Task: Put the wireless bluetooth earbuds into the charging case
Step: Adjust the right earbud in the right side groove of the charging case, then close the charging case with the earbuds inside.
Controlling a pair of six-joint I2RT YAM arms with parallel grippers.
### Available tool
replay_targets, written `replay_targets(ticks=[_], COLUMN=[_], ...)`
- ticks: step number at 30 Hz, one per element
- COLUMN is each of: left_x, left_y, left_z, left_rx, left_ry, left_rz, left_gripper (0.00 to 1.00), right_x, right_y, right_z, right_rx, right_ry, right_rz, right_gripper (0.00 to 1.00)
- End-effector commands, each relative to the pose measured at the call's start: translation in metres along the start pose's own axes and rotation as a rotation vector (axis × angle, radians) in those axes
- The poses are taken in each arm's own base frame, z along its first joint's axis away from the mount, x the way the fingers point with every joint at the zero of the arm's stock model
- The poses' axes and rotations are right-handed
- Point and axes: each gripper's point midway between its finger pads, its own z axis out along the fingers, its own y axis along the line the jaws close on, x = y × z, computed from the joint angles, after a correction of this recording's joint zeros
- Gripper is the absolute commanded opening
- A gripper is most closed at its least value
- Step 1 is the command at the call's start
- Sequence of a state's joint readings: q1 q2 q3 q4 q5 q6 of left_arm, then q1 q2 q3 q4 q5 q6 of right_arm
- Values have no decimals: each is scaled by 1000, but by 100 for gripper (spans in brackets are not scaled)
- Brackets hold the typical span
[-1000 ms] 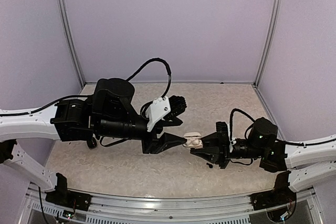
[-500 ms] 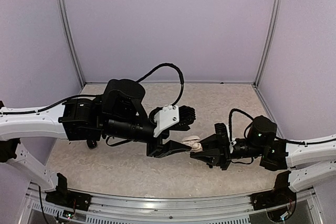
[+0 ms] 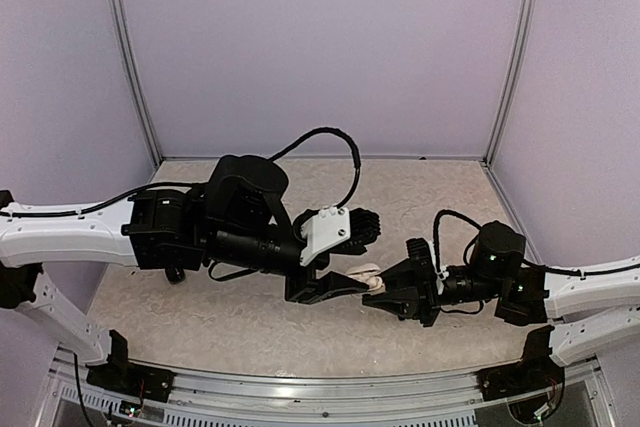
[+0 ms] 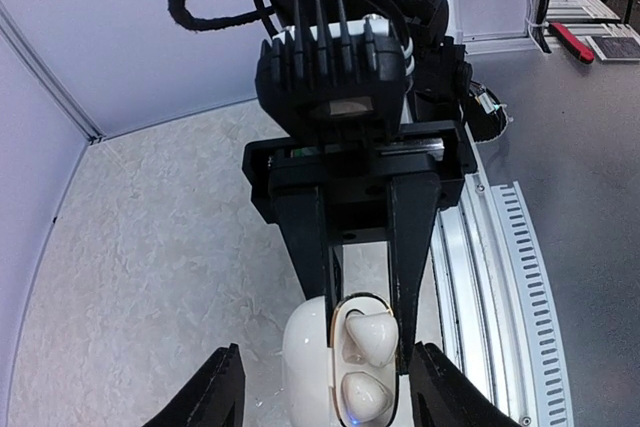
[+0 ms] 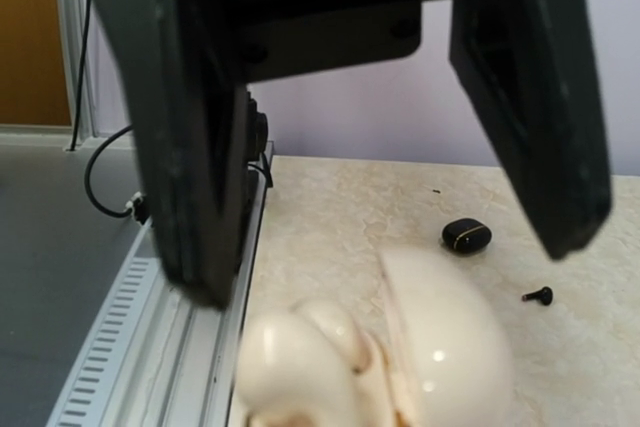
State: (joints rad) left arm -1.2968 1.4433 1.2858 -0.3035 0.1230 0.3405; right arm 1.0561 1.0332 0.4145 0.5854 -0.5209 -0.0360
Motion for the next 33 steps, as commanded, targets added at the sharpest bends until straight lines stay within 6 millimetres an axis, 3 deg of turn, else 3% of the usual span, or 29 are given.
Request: replay_targets(ticks=[1, 16, 23, 29, 33], left_x=[-15, 0, -7, -33, -32], left_y=[3, 9, 17, 8, 9], left_z=[-1, 7, 3, -15, -29], left_rx=[-6, -27, -56, -16, -35], left_ry=[-28, 36, 20, -96, -148], left_rz=[-11, -23, -30, -37, -66], left_gripper=[57, 55, 55, 63, 76], right_x=[-14, -19, -16, -17, -24], right_y=[-1, 7, 7, -5, -8], right_z=[0, -4, -4, -7, -11], right_rx=[-8, -39, -37, 39, 61], right_ry=[-31, -43, -34, -43, -67], right_rz=[-32, -54, -54, -38, -30], right_gripper=[0, 0, 0, 0, 0])
